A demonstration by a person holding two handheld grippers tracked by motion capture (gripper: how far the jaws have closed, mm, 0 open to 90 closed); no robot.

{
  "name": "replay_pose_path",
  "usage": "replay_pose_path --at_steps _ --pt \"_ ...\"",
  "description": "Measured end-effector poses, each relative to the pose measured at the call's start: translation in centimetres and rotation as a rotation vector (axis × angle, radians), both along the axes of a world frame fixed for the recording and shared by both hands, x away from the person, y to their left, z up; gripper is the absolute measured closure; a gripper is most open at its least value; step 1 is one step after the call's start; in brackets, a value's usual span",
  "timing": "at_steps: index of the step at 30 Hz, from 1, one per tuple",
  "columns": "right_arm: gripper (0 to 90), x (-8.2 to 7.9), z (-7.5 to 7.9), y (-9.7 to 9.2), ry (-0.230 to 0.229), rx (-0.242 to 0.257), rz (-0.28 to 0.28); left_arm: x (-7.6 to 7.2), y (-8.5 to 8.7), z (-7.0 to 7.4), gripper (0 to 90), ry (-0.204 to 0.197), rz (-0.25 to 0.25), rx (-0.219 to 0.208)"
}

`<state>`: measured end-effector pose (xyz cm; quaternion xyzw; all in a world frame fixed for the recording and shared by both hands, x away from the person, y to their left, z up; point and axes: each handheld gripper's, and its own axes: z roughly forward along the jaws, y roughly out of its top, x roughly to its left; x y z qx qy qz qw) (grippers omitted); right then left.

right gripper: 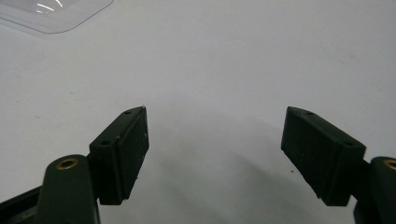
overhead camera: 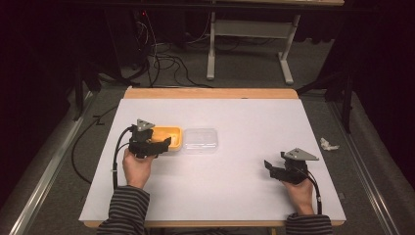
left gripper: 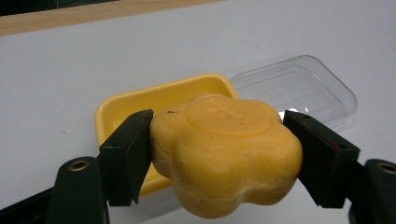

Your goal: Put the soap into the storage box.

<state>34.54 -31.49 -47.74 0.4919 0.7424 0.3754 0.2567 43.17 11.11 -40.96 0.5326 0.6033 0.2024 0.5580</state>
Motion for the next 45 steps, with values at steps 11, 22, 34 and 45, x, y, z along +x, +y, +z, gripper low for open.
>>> replay_pose_path --at_steps 11,22,34,45 --pt "23.7 0.0 0.0 0.0 -0.002 0.004 -0.003 1.9 -0.3 -0.4 27.9 0.011 0.003 0.028" --pt "23.7 0.0 0.0 0.0 -0.004 0.003 0.000 3.8 -0.5 -1.5 27.9 0.033 0.030 0.021" --pt "24.1 -0.1 0.0 0.0 -0.003 0.004 0.004 5.2 -0.8 -3.2 27.9 0.053 0.061 0.060" --pt "25.0 -0.1 0.0 0.1 -0.011 -0.001 0.009 5.8 -1.0 -3.8 27.8 0.065 0.067 0.036"
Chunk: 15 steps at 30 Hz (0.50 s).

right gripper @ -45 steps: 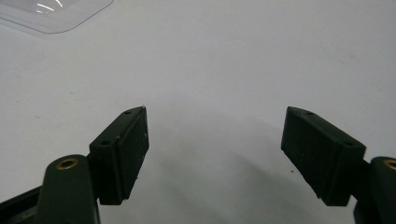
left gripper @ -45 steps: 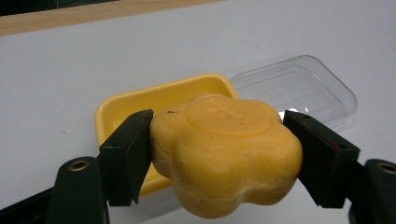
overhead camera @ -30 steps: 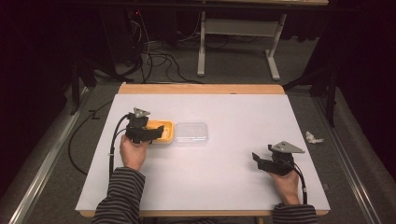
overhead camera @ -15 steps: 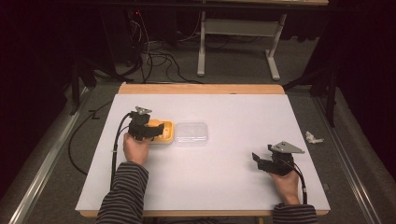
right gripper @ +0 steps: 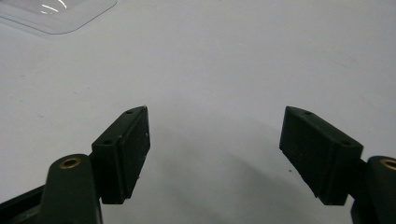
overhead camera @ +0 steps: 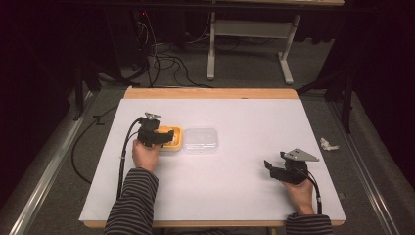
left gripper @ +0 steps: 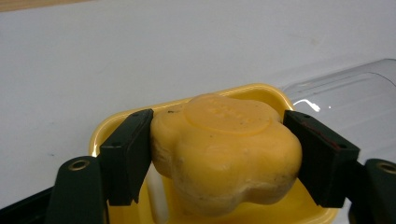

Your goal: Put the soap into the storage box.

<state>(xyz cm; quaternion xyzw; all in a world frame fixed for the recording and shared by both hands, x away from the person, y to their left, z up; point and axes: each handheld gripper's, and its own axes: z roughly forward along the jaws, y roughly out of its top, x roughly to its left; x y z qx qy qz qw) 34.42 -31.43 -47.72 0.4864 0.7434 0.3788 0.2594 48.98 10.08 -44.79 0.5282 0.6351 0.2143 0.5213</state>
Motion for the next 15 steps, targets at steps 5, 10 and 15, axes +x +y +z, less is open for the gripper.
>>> replay_pose_path --at_steps 5,10,15 --pt "25.2 0.0 0.0 0.0 -0.001 0.001 0.000 0.2 -0.1 -0.4 27.8 -0.002 0.009 0.011" --pt "25.2 0.0 0.0 0.0 -0.001 0.009 -0.004 0.3 -0.2 -0.7 27.8 -0.006 0.011 0.019" --pt "25.1 -0.1 0.0 0.1 -0.009 -0.002 0.000 0.4 -0.2 -1.2 27.8 0.002 0.003 0.032"
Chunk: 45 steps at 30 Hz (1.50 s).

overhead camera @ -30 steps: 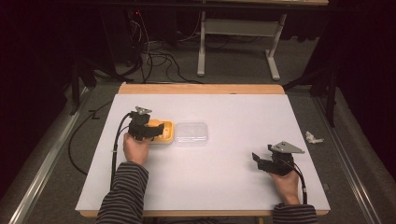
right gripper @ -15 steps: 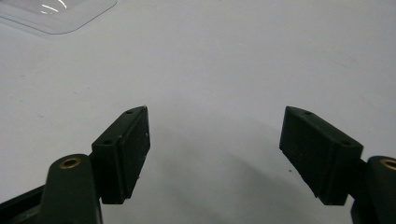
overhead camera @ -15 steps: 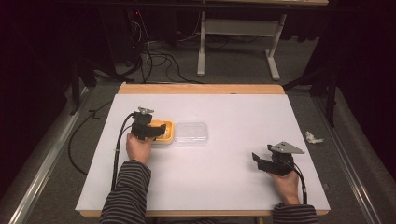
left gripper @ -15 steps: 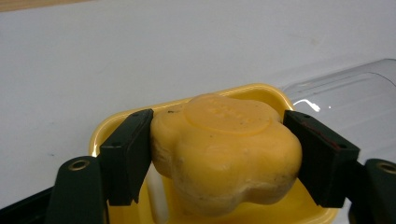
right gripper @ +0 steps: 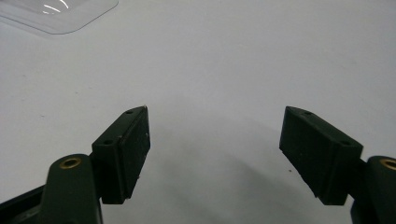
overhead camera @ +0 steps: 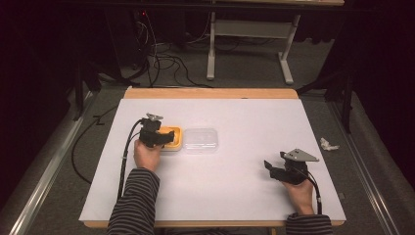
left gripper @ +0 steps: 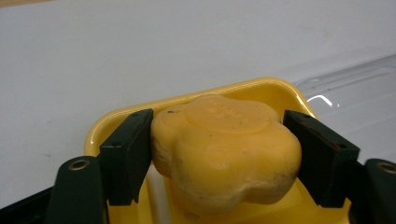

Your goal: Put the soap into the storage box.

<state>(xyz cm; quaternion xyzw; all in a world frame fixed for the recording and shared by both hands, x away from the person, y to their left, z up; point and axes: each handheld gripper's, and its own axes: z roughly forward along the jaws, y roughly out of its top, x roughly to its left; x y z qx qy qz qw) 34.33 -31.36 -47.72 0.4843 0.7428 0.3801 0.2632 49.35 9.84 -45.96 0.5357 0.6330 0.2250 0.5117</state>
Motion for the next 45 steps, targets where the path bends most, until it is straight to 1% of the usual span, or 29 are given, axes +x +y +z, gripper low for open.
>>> replay_pose_path --at_steps 2,3,6,8,14,19,21,22,23,27,34,38,39,40,45 --pt "25.1 0.0 0.0 0.0 0.000 0.002 -0.001 0.0 0.0 -0.1 27.8 0.003 0.002 -0.001" --pt "25.1 0.0 0.0 -0.1 -0.002 0.005 0.003 0.1 0.0 -0.2 27.8 0.006 0.000 0.006" --pt "25.1 0.0 0.0 -0.1 0.001 0.011 -0.001 0.0 0.1 -0.4 27.8 0.003 0.003 -0.002" --pt "25.1 0.0 0.0 -0.1 -0.002 0.005 0.003 0.0 0.1 -0.4 27.8 0.002 0.004 -0.010" --pt "25.2 0.0 0.0 -0.1 -0.002 0.004 0.004 0.0 0.1 -0.5 27.8 0.001 -0.003 0.007" --pt "25.0 -0.1 0.0 0.1 -0.002 -0.005 0.007 -0.3 0.0 -0.8 27.5 0.016 -0.010 0.037" --pt "25.0 -0.1 0.0 0.1 -0.003 -0.004 0.006 -0.3 0.1 -0.9 27.4 0.021 -0.012 0.037" --pt "25.0 -0.1 0.0 0.1 -0.007 -0.005 0.008 -0.3 0.2 -0.9 27.3 0.023 -0.008 0.030" --pt "24.9 -0.1 0.1 0.0 -0.008 -0.003 0.010 -0.3 0.2 -1.1 27.3 0.034 -0.008 0.036" --pt "24.9 -0.2 0.1 0.0 -0.011 0.012 0.004 -0.3 0.2 -1.1 27.3 0.034 -0.008 0.040" --pt "24.7 -0.2 0.1 -0.1 -0.014 0.017 0.008 -0.3 0.2 -1.2 27.1 0.034 -0.012 0.045" --pt "24.6 -0.2 0.1 -0.1 -0.013 0.018 0.010 -0.4 0.2 -1.3 25.1 0.041 -0.019 0.059" --pt "24.4 -0.2 0.1 -0.1 -0.013 0.017 0.010 -0.4 0.2 -1.3 24.1 0.040 -0.020 0.064" --pt "24.0 -0.1 0.1 -0.3 -0.007 0.026 0.008 -0.6 0.2 -1.1 22.0 0.031 -0.025 0.065" --pt "23.5 -0.1 0.1 -0.4 -0.006 0.044 0.001 -0.8 0.3 -0.7 19.3 0.013 -0.031 0.067"
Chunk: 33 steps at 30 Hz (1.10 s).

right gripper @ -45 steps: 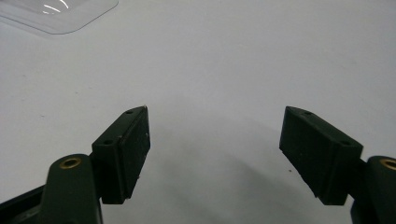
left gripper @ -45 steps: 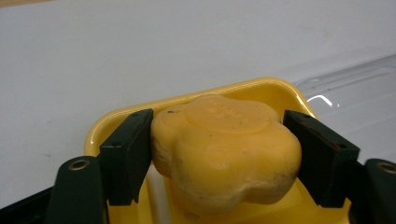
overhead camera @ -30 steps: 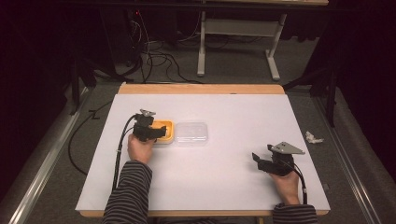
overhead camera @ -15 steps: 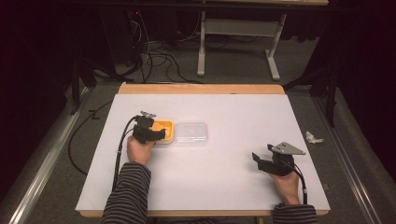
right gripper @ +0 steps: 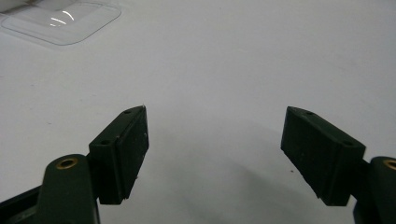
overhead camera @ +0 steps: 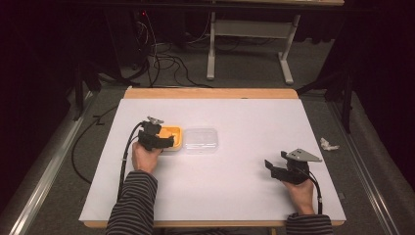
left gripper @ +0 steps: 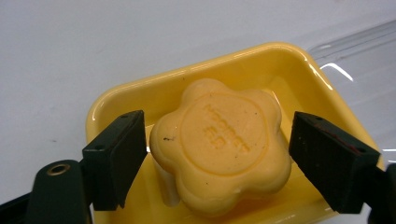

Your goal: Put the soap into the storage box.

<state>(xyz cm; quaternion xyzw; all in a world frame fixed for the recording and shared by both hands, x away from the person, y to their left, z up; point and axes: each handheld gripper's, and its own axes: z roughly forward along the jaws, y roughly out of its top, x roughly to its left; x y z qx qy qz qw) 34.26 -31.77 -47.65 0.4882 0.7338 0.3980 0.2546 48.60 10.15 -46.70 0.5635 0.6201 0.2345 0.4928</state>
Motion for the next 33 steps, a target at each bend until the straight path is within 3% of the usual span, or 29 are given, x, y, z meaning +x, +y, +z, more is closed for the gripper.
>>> replay_pose_path --at_steps 10,24,27,33 --pt "21.5 0.0 0.0 -0.1 0.004 0.013 0.003 -0.7 0.2 1.2 17.2 -0.038 -0.008 -0.032" --pt "21.3 0.1 0.0 -0.2 0.001 0.015 0.003 -3.0 0.0 3.9 17.6 -0.152 -0.023 -0.057" --pt "21.4 0.0 0.0 -0.1 0.003 0.015 0.002 -3.3 0.0 4.2 17.6 -0.159 -0.030 -0.055" --pt "21.4 0.0 0.0 -0.1 0.002 0.016 0.002 -4.4 0.2 5.0 19.1 -0.197 -0.038 -0.110"
